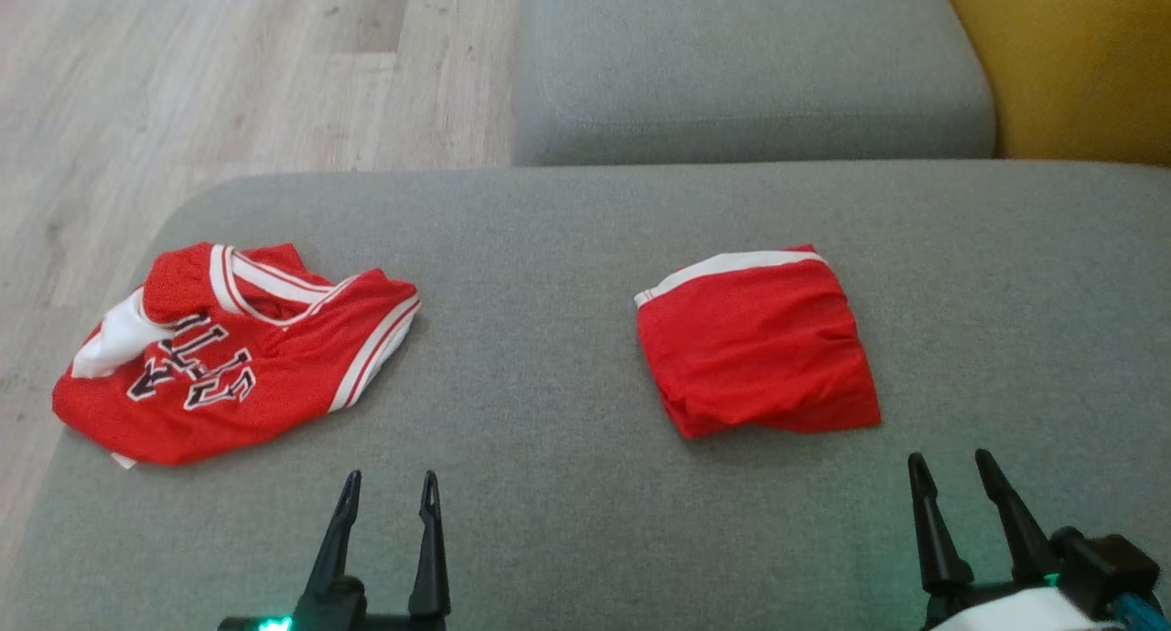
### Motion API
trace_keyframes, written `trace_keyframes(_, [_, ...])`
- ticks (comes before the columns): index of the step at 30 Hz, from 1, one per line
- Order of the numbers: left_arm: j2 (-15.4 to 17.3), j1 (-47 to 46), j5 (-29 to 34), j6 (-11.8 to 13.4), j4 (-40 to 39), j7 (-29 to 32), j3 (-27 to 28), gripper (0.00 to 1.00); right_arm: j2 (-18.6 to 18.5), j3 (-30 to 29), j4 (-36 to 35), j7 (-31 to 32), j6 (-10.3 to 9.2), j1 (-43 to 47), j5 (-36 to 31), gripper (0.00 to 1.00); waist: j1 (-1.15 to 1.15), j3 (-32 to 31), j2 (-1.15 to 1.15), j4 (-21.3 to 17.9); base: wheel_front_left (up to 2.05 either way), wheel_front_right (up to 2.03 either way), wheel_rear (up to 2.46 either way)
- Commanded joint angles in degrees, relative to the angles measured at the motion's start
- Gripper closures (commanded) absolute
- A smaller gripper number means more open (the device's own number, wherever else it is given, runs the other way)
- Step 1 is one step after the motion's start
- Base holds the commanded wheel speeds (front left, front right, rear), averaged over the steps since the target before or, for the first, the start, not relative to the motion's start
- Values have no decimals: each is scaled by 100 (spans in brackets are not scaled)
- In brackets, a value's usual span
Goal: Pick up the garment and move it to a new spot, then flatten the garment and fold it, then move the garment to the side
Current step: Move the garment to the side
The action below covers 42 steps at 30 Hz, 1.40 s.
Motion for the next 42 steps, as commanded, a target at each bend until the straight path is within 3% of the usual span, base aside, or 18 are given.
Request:
trace_keyframes(1, [-28, -315, 66, 49, -222, -29, 195, 0, -120, 117, -162, -62, 39, -306, 24, 0, 0, 92, 0, -3, 0, 0, 0])
trace_keyframes(7, [-28, -515, 127, 86, -331, -29, 100, 0, -231, 173, 211, -62, 39, -878, 171, 0, 0, 566, 0, 64, 0, 0, 0])
trace_keyframes(12, [-28, -847, 139, 163, -379, -29, -56, 0, -478, 342, 1141, -18, 39, -1912, 469, 0, 0, 1123, 0, 164, 0, 0, 0])
trace_keyframes(19, [-28, -1402, 121, 223, -296, -29, -346, 0, -986, 1054, 2582, 858, 39, -3500, 1151, 0, 0, 1699, 0, 407, 0, 0, 0])
trace_keyframes(23, [-28, -1507, 111, 263, -262, -29, -380, 0, -1117, 1454, 2948, 1285, 39, -3785, 1549, 0, 0, 1801, 0, 475, 0, 0, 0])
trace_keyframes(24, [-28, -1523, 101, 278, -248, -29, -383, 0, -1152, 1656, 3018, 1454, 39, -3829, 1682, 41, 0, 1817, 0, 485, 0, 0, 0])
trace_keyframes(25, [-28, -1534, 89, 287, -239, -29, -385, 0, -1190, 1818, 3042, 1546, 39, -3863, 1843, 100, 0, 1831, 0, 488, 0, 0, 0])
trace_keyframes(33, [-28, -1529, 124, 307, -258, -29, -253, 0, -1876, 2463, 3093, 1192, 39, -4123, 2408, 100, 0, 1981, 0, 97, 0, 0, 0])
trace_keyframes(42, [-28, -2053, 326, 137, -339, -29, -153, 0, -3458, 2609, 3153, 1063, 39, -4605, 2478, 100, 0, 2751, 0, -532, 0, 0, 0])
